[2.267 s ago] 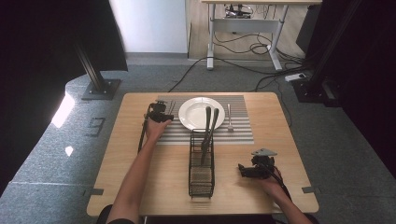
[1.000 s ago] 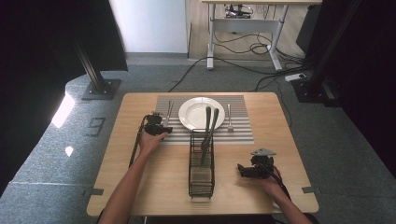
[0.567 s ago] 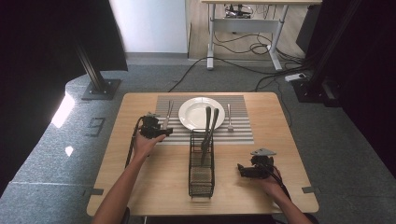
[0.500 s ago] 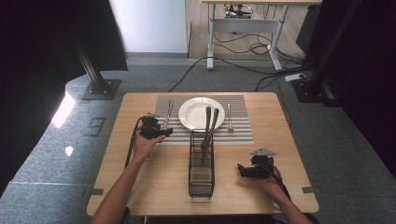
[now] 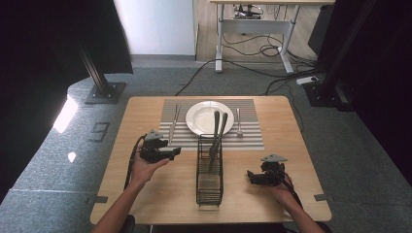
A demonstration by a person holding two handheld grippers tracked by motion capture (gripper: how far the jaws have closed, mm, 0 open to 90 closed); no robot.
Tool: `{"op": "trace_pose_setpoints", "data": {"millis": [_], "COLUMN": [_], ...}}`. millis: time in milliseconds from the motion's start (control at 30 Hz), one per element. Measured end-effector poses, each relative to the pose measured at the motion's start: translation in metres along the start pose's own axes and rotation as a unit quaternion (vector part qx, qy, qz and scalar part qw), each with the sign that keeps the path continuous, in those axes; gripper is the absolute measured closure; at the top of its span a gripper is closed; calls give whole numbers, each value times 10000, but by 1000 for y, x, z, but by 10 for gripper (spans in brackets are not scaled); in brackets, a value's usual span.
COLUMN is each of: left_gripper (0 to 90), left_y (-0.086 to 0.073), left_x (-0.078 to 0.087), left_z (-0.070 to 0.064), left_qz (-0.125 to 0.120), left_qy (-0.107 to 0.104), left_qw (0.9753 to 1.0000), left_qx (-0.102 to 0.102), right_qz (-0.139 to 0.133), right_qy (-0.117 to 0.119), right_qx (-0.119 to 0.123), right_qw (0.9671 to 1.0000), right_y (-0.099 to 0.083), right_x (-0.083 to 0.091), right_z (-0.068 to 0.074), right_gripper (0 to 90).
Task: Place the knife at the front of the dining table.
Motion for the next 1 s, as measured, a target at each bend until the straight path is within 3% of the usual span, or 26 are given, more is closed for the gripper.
{"op": "trace_pose_setpoints", "data": {"millis": [233,467,600,1000], "left_gripper": [303,295,295,292], "left_y": [-22,-49,-56,-57], "left_x": [15,26,25,19], "left_z": [-12,-24,-25,-18], "left_qz": [4,113,183,234], "left_qy": [-82,-117,-82,12], "left_qw": [9999,9992,9989,9989], "left_qx": [-76,-352,-434,-400], "right_qz": [0,-2,-4,-6], "right_qy": [-1,0,3,10], "right_qx": [2,5,9,13], "right_qw": [10000,10000,10000,10000], "right_y": [0,0,0,0], "right_x": [0,0,0,0], "right_z": [0,0,0,0], "right_gripper": [48,50,51,51]}}
Point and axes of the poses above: each handheld gripper's, and its own axes: x roughly backward along the jaws, y roughly out of its top, z roughly to its left, the point moved 7 cm from there along -x, roughly forward along the jaws, and after that the axes turned 14 degrees about x, right-handed, at the moved point
